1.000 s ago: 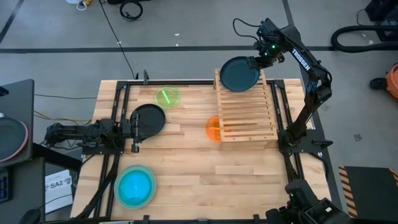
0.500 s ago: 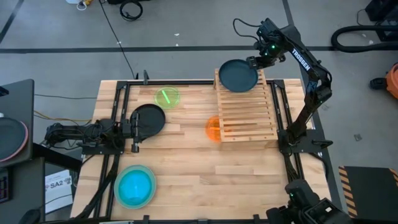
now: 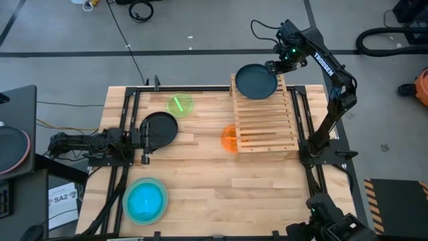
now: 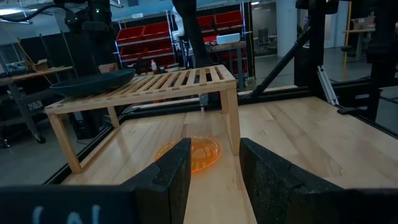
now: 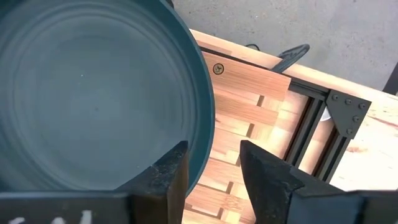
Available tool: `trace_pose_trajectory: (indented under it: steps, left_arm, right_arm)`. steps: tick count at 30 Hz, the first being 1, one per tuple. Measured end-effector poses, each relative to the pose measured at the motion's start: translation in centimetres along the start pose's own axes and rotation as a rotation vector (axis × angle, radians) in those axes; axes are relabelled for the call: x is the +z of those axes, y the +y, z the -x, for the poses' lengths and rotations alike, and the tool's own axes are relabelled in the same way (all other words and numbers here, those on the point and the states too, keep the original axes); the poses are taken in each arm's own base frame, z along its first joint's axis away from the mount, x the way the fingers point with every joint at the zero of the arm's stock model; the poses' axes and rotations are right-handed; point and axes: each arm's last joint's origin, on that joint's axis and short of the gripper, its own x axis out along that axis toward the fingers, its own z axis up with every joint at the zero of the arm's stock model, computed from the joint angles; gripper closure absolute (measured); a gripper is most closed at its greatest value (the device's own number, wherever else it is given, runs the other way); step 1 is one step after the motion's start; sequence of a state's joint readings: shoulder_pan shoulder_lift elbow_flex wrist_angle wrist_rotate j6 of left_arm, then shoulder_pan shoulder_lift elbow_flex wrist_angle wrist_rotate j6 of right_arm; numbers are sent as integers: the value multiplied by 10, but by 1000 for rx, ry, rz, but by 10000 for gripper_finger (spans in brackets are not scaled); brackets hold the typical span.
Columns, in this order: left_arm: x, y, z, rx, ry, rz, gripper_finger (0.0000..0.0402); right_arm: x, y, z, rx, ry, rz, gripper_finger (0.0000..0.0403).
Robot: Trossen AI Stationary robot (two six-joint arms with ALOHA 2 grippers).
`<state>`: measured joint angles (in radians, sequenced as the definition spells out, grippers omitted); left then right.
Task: Place and stack plates onto a shelf
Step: Put the light blue plate on the shelf
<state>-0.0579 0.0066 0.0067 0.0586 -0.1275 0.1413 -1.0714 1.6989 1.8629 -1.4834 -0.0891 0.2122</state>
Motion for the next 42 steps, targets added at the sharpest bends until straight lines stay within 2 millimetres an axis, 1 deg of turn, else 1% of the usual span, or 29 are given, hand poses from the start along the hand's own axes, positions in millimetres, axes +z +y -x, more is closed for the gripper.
trace_pose_trajectory:
  steps: [6,12,15,18,21,25,28,32,36,39,42]
  left_arm:
    - [0,0,0,0,0,0,260]
    - [0,0,0,-1,0,0,260]
    - [0,0,0,0,0,0,260]
    - [0,0,0,0,0,0,260]
    - [0,0,0,-1,0,0,260]
    - [0,0,0,-1,0,13,260]
    - [0,0,0,-1,0,78,260]
    - [0,-1,0,-7,-4,128,260]
    - [6,-5,1,-86,-57,167,260]
    - [9,-9,1,-145,-46,200,260]
    - [21,-13,1,-199,-46,250,260]
  right_arm:
    - [0,0,0,0,0,-2,236]
    - [0,0,0,0,4,34,234]
    - [-4,8,0,-2,14,68,235]
    - [-12,23,5,11,1,159,235]
    - [-24,40,15,29,-23,225,235]
    - [-48,63,33,67,-69,323,235]
    - [-67,83,47,109,-114,416,236]
    - [-90,108,60,109,-207,500,236]
    - [-108,128,66,133,-260,580,236]
    - [-115,139,66,158,-266,624,236]
    - [-120,147,65,173,-267,653,236]
